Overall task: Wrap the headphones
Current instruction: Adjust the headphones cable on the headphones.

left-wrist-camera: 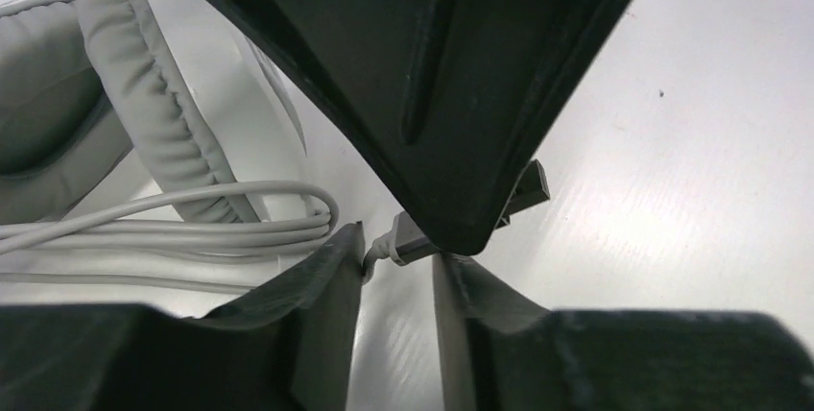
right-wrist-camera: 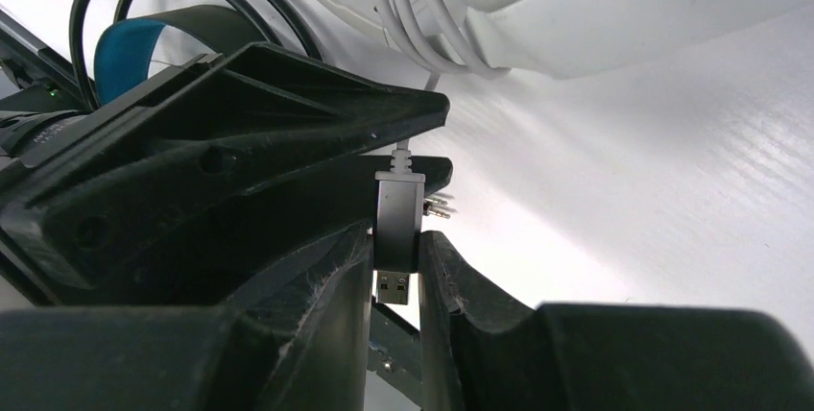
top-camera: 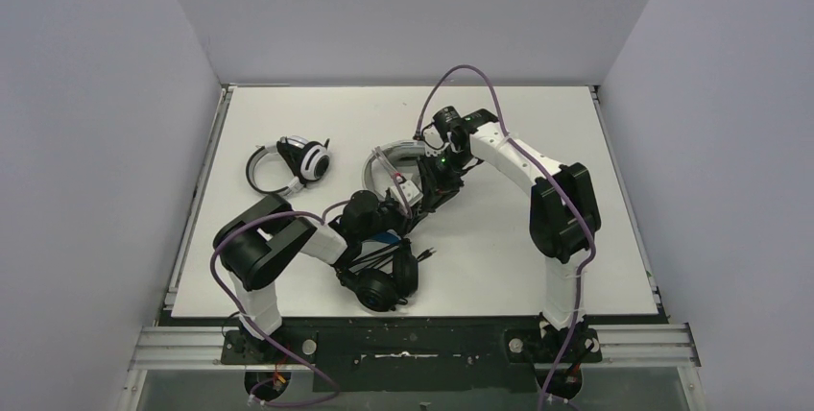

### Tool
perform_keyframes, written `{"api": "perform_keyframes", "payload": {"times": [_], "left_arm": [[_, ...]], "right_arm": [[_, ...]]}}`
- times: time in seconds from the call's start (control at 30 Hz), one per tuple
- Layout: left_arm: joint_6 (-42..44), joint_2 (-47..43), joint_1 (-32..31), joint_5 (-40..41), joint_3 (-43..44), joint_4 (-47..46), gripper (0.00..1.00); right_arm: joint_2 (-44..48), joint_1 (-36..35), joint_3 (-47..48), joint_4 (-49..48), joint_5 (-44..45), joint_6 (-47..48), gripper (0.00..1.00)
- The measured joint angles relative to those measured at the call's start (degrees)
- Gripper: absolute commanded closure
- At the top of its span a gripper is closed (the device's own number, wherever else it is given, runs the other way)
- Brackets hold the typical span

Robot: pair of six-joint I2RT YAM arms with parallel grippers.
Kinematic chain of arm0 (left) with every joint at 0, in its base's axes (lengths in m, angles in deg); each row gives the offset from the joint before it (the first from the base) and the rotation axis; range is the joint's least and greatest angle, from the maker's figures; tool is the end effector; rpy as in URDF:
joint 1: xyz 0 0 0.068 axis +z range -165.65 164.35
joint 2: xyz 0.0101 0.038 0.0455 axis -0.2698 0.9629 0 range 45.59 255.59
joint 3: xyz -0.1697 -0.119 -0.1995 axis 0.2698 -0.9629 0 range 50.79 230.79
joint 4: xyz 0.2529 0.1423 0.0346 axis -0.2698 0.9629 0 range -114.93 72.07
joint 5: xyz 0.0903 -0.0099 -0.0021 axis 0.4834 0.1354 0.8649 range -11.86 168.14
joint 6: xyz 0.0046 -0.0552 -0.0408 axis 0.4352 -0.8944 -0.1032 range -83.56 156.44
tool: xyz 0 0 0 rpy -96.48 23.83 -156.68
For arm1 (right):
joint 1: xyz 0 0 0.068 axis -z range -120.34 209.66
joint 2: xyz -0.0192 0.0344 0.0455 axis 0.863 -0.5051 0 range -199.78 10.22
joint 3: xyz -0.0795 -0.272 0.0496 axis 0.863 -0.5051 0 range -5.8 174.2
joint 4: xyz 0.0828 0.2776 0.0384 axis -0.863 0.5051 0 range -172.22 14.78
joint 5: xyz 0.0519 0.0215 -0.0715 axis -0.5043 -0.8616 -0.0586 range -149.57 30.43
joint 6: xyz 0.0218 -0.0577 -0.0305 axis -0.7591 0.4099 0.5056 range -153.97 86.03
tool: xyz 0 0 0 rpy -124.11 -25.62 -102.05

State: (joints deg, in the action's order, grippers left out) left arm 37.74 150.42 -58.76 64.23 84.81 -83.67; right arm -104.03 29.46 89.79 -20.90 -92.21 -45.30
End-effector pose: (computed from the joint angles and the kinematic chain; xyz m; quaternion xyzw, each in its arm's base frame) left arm 0.2570 -0.2589 0.1143 0.3622 0.6858 -0.3106 0.5496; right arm 0.3634 0.2462 0.2172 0.1809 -0.9391 -0.2915 0.0209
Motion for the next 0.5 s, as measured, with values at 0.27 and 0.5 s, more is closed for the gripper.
{"api": "perform_keyframes", "payload": {"times": [0.27,0.5], "left_arm": [[-0.3,0.1,0.0,0.8,-1.3,0.1,0.97],[-3.4,0.1,0.1,2.6,-1.6,-2.1,1.0]], "right_arm": [[0.0,0.0,0.1,-1.5,0.2,-1.8,0.77],[0.0,1.0,0.1,-2.3,-0.4,-3.1,0.5]]}}
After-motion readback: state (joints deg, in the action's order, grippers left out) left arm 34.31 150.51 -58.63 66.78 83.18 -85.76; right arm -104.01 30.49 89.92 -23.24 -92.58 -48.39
